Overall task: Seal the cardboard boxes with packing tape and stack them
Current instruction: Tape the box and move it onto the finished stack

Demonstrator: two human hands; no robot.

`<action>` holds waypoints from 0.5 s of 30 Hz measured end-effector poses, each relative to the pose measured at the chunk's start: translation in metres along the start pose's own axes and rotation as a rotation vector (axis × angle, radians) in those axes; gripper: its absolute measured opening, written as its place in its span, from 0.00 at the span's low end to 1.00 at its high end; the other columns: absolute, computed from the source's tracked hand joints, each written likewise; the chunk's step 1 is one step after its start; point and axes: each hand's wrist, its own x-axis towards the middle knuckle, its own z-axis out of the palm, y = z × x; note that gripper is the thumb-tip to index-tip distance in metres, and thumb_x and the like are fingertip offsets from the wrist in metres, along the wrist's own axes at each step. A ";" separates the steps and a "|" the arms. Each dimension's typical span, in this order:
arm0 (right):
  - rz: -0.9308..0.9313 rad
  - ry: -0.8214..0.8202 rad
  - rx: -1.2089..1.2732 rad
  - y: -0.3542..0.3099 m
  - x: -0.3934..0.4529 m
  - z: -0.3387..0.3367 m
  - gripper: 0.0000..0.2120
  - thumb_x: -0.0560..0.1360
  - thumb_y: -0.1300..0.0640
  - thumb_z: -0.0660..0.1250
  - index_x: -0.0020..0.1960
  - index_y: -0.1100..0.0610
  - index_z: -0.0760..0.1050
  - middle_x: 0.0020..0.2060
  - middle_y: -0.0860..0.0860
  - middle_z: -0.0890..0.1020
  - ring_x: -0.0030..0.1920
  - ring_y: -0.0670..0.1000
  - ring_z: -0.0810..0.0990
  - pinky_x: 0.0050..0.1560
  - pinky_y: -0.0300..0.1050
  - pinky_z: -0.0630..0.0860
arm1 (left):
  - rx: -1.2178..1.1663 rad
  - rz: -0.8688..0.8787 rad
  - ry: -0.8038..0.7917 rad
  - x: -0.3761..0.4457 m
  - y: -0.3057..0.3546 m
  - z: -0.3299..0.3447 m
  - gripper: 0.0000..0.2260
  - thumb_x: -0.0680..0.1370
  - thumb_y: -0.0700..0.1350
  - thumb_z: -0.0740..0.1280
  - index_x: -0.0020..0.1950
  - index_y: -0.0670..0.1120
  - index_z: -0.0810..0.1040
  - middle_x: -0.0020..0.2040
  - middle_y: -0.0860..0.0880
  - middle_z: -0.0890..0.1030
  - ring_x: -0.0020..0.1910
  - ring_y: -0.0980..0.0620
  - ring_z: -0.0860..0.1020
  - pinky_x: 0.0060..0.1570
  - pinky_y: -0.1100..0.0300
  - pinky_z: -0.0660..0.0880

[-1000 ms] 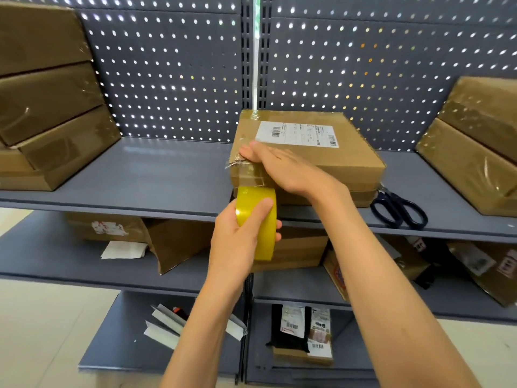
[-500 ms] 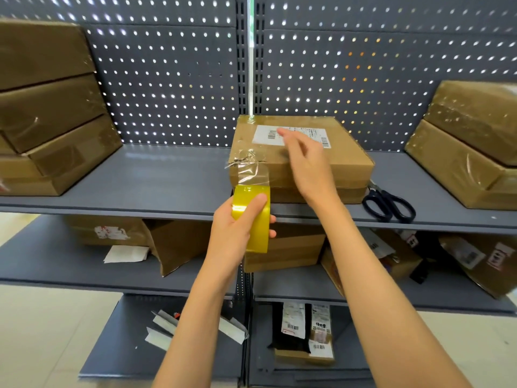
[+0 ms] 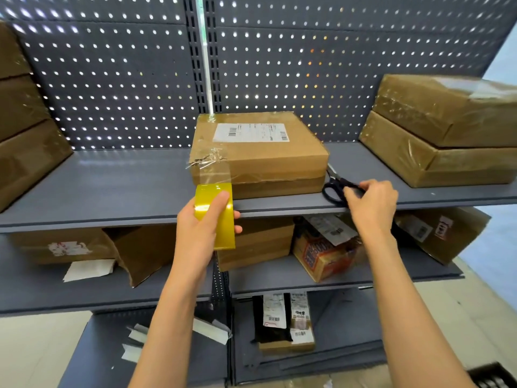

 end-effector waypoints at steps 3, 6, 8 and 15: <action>-0.076 0.045 -0.056 -0.006 -0.003 -0.003 0.19 0.78 0.51 0.65 0.58 0.67 0.76 0.55 0.63 0.75 0.58 0.62 0.70 0.58 0.52 0.67 | 0.005 -0.005 0.001 0.001 0.000 -0.001 0.08 0.78 0.49 0.64 0.50 0.45 0.77 0.33 0.50 0.83 0.28 0.55 0.80 0.32 0.61 0.79; -0.096 -0.044 -0.172 -0.012 -0.002 0.002 0.20 0.77 0.46 0.66 0.51 0.66 0.77 0.51 0.63 0.76 0.56 0.62 0.70 0.54 0.51 0.67 | 0.015 -0.005 -0.001 0.001 -0.001 -0.001 0.07 0.78 0.49 0.64 0.50 0.46 0.77 0.33 0.50 0.83 0.28 0.54 0.80 0.32 0.61 0.79; -0.071 -0.101 -0.266 -0.017 0.000 0.004 0.23 0.75 0.42 0.67 0.47 0.65 0.76 0.49 0.63 0.77 0.54 0.62 0.72 0.53 0.51 0.66 | 0.012 -0.005 -0.002 0.002 -0.001 -0.002 0.07 0.78 0.49 0.64 0.50 0.46 0.77 0.32 0.50 0.83 0.28 0.54 0.80 0.32 0.60 0.79; 0.004 -0.138 -0.211 -0.023 -0.001 0.000 0.13 0.79 0.57 0.62 0.51 0.68 0.75 0.54 0.66 0.76 0.56 0.65 0.72 0.55 0.55 0.69 | 0.019 -0.009 -0.009 0.001 -0.001 -0.003 0.08 0.78 0.49 0.65 0.50 0.46 0.76 0.33 0.49 0.82 0.29 0.53 0.80 0.32 0.60 0.79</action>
